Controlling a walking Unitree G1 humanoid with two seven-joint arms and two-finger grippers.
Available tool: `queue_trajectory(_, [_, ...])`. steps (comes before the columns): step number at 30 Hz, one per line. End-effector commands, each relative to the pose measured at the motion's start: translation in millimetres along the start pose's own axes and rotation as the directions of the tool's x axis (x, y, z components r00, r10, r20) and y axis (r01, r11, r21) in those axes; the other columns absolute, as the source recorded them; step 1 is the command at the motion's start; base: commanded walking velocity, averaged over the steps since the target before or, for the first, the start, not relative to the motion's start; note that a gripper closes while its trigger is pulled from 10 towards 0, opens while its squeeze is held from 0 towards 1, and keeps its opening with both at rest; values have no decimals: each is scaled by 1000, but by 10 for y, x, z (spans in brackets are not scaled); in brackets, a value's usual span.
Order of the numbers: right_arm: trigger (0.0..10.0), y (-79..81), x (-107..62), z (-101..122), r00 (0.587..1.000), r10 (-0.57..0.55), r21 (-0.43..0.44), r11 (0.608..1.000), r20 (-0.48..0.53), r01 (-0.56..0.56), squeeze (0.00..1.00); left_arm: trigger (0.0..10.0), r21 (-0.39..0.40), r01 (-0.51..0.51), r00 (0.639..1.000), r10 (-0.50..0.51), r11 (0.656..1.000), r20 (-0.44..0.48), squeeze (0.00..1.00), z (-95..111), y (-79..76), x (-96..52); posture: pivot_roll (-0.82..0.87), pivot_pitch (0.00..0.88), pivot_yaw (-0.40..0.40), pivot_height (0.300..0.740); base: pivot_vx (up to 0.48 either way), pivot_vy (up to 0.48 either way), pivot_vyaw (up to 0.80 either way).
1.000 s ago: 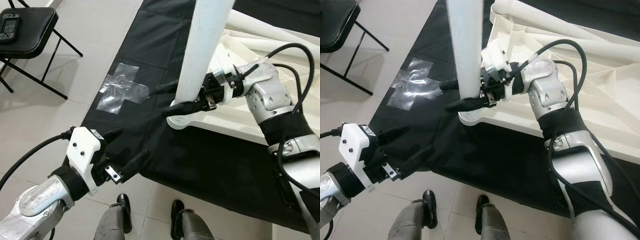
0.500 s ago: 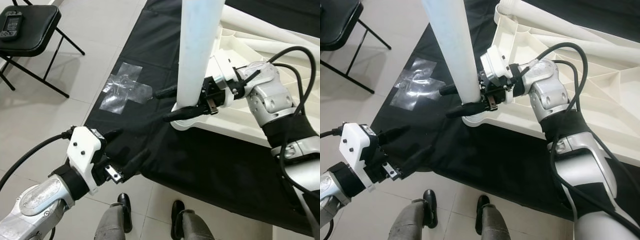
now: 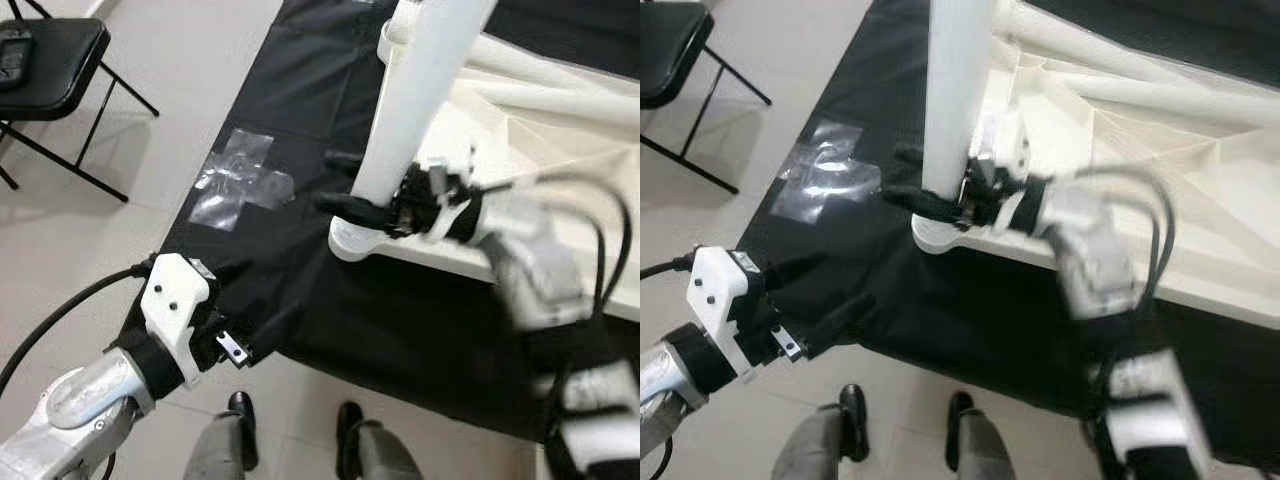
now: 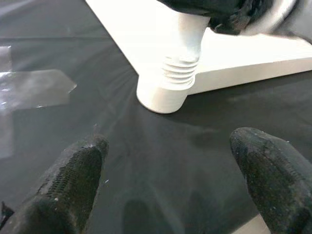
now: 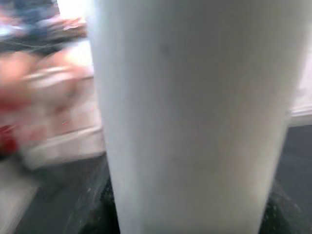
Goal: Building children table
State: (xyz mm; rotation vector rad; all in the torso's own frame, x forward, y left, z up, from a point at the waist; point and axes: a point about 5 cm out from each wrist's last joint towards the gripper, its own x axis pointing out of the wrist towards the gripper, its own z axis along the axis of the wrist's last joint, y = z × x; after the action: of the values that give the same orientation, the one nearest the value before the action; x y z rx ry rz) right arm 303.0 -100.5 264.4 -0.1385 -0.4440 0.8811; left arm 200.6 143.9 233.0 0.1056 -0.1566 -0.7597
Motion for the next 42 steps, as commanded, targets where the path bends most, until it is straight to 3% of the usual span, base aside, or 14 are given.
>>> queue_trajectory(1, [10000, 29, -320, -621, 876, -279, -9, 954, -395, 300, 0, 10000, -14, 23, 1000, -23, 1000, -13, 0, -41, -27, -11, 109, 440, -86, 740, 0, 0, 0])
queue_trajectory(3, [10000, 309, -404, -770, 769, -405, -80, 902, -494, 423, 0, 10000, -7, 28, 1000, -28, 1000, -4, 0, -40, 3, 19, 113, 416, -66, 740, 0, 0, 0])
queue_trajectory(9, [10000, 331, -157, -736, 771, -462, -69, 873, -438, 484, 0, 10000, 4, 33, 999, -33, 999, 3, 0, -57, 51, 56, 110, 363, -53, 740, 0, 0, 0])
queue_trajectory(20, [10000, 235, -54, -691, 730, -526, -10, 814, -435, 581, 0, 10000, 23, -12, 999, 11, 1000, 30, 0, -86, 120, 103, 115, 308, -67, 740, 0, 0, 0])
queue_trajectory(21, [10000, 149, -32, -651, 747, -528, 7, 815, -403, 580, 757, 10000, 24, -16, 999, 15, 1000, 33, 0, -92, 120, 107, 117, 303, -67, 740, 0, 0, 0])
queue_trajectory(23, [10000, 89, -19, -622, 758, -529, 16, 816, -380, 578, 757, 10000, 25, -18, 999, 18, 1000, 35, 0, -97, 119, 111, 118, 301, -68, 740, 0, 0, 0])
queue_trajectory(24, [10000, 44, 22, -575, 791, -503, 68, 828, -347, 556, 1000, 10000, 26, -23, 999, 22, 999, 38, 0, -98, 122, 114, 121, 297, -72, 740, 0, 0, 0])
queue_trajectory(28, [10000, -15, 106, -463, 858, -436, 137, 865, -271, 483, 1000, 10000, 29, -29, 999, 28, 999, 45, 0, -92, 128, 116, 123, 290, -75, 740, 0, 0, 0])
queue_trajectory(29, [10000, -64, 155, -378, 898, -383, 158, 894, -219, 420, 886, 10000, 31, -33, 998, 31, 999, 49, 0, -89, 129, 118, 125, 287, -77, 740, 0, 0, 0])
queue_trajectory(30, [10000, -126, 194, -293, 928, -328, 169, 919, -175, 357, 0, 10000, 32, -34, 998, 33, 999, 54, 0, -85, 125, 124, 128, 283, -82, 740, 0, 0, 0])
queue_trajectory(34, [10000, -179, 238, -189, 969, -216, 190, 953, -122, 236, 0, 10000, 33, -36, 998, 34, 999, 59, 0, -86, 118, 135, 130, 278, -87, 740, 0, 0, 0])
queue_trajectory(39, [10000, -197, 273, -73, 994, 88, 186, 980, -61, -75, 0, 10000, 35, -41, 997, 39, 999, 69, 0, -87, 118, 152, 135, 272, -96, 740, 0, 0, 0])
queue_trajectory(40, [0, -205, 277, -63, 987, 155, 197, 970, -52, -142, 0, 10000, 37, -43, 997, 40, 998, 71, 0, -89, 118, 154, 135, 272, -96, 740, 0, 0, 0])
queue_trajectory(42, [0, -220, 297, -58, 955, 291, 158, 948, -65, -278, 0, 10000, 40, -46, 996, 43, 998, 76, 0, -88, 119, 156, 140, 268, -101, 740, 0, 0, 0])
